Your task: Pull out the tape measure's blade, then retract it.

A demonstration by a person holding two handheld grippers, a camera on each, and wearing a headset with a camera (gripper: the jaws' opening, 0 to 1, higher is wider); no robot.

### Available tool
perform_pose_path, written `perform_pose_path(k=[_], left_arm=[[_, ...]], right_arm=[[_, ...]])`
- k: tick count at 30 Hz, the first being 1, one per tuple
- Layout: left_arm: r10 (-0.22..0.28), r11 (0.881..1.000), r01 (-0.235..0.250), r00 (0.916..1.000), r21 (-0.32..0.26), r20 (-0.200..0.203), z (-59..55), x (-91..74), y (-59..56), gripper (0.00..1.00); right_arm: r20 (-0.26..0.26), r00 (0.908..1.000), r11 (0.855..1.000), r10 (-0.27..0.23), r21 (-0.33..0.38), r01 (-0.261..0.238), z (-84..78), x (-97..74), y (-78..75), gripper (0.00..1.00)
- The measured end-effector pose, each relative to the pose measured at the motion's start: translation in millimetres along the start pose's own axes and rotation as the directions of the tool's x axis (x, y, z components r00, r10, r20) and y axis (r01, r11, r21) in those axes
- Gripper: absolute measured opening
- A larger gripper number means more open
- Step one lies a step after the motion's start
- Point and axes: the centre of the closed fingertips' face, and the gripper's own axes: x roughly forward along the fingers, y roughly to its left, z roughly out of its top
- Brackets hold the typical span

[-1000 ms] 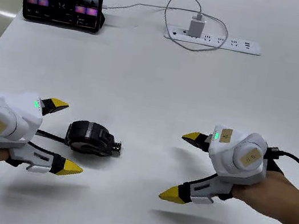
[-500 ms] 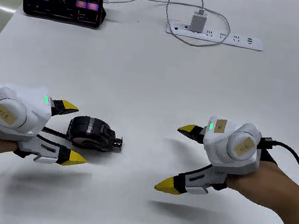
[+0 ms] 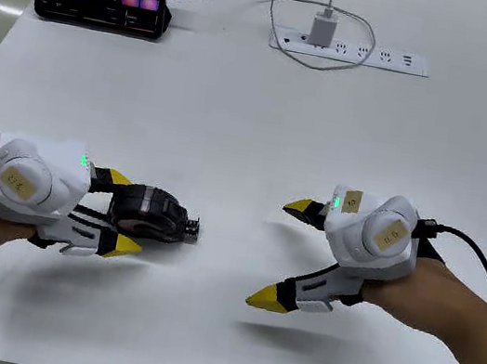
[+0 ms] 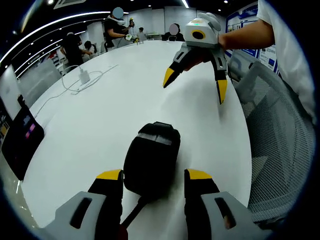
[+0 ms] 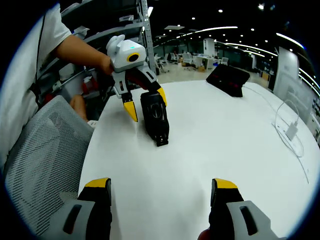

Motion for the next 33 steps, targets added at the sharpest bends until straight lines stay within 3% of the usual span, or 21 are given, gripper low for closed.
perform_pose_path(k=[20,33], left_arm=[[-0.011,1.0,0.012,0.9998,0.019,-0.015,-3.8,0.6,5.4,0.31],[-0.034,0.999,0.035,0.9989,0.03,-0.031,-4.5,2.8,6.0,0.28]], right_arm=[[-0.002,0.9999,1.0,0.011,-0.006,-0.011,3.0,4.6,0.3,0.8],[0.003,0.9999,1.0,0.017,-0.024,-0.017,7.8,8.3,-1.8,0.77]])
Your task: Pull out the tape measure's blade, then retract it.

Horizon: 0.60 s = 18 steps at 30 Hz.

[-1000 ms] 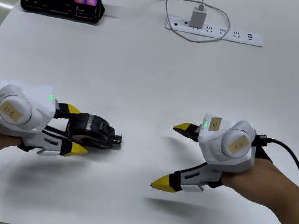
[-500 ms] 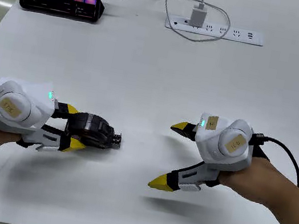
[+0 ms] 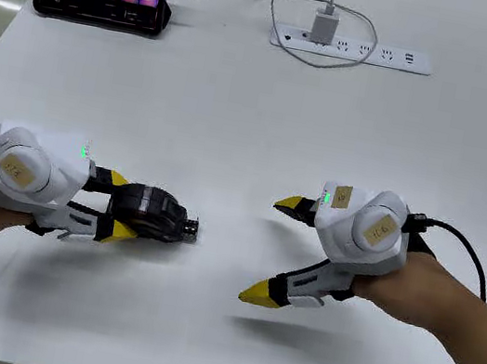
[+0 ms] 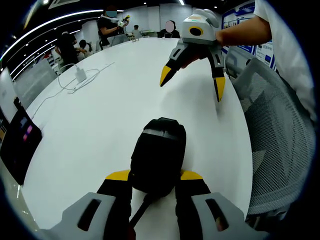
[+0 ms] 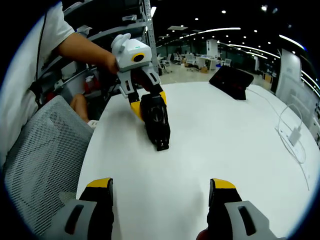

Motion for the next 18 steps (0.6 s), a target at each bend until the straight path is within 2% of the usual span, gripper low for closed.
perform_pose_path(k=[18], left_arm=[[-0.012,1.0,0.012,0.9994,0.011,-0.032,-1.1,0.1,1.3,0.26]], right_arm=[[0.03,0.9994,0.999,0.018,-0.027,-0.018,15.0,13.8,-5.7,0.68]])
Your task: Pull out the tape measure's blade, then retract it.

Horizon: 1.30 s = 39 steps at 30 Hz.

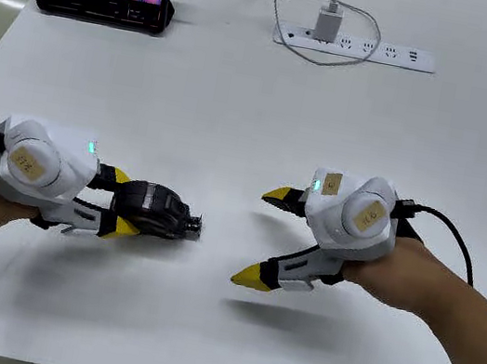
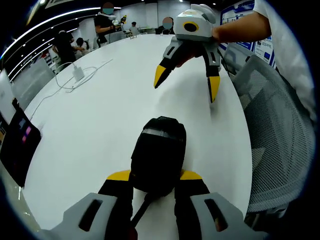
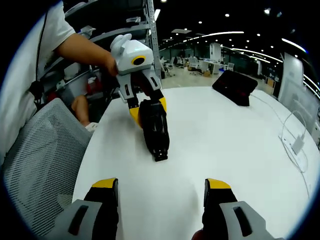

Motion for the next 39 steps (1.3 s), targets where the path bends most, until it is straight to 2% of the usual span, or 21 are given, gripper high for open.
perform_pose_path(k=[14,24,26,39], left_arm=[[-0.011,1.0,0.012,0.9996,0.012,-0.025,-2.1,-0.6,0.2,0.25],[-0.02,1.0,0.02,0.9993,0.002,-0.032,-1.9,-0.7,-0.5,0.25],[-0.022,1.0,0.022,0.9992,0.004,-0.035,-2.1,-0.7,-0.4,0.25],[-0.024,1.0,0.024,0.999,0.006,-0.038,-2.6,-0.3,-0.7,0.25]], right_arm=[[0.016,0.9991,0.999,0.038,-0.029,-0.038,15.7,22.5,-5.3,0.52],[0.001,0.9986,0.996,0.054,-0.069,-0.054,13.8,36.8,-4.5,0.39],[0.008,0.999,0.996,0.044,-0.072,-0.043,15.7,39.3,-6.7,0.37],[0.019,0.9974,0.995,0.07,-0.072,-0.068,17.0,55.4,-0.9,0.23]])
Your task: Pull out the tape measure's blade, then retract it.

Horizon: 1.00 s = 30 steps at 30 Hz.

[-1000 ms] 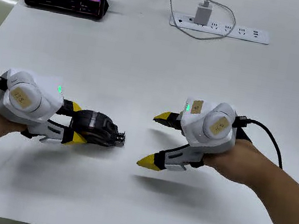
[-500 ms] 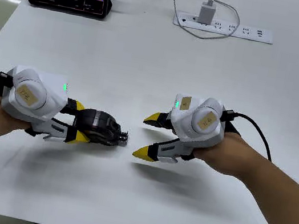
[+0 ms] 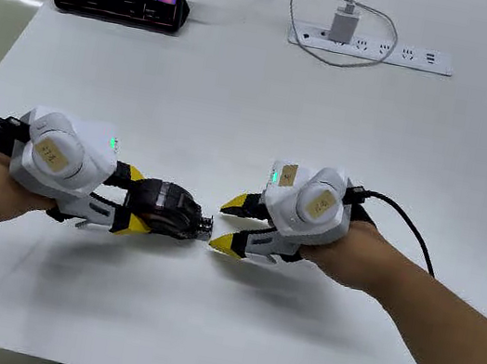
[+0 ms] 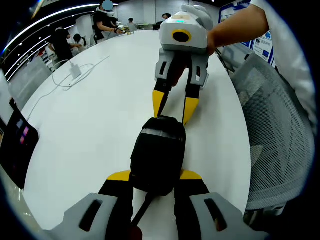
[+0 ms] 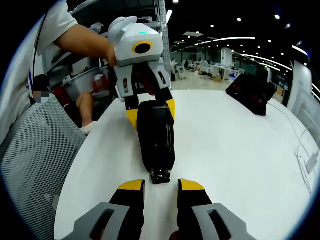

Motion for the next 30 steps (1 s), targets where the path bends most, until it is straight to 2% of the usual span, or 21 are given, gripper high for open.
perform_pose_path(k=[10,30], left_arm=[[0.004,1.0,-0.004,1.0,0.007,0.0,0.1,-0.1,-0.1,0.26],[0.009,1.0,-0.009,1.0,0.011,0.001,0.4,0.4,0.6,0.25]], right_arm=[[0.013,0.9999,1.0,0.006,-0.002,-0.006,2.2,8.8,0.9,0.16],[0.027,0.9993,1.0,0.025,-0.011,-0.025,5.1,16.6,0.9,0.11]])
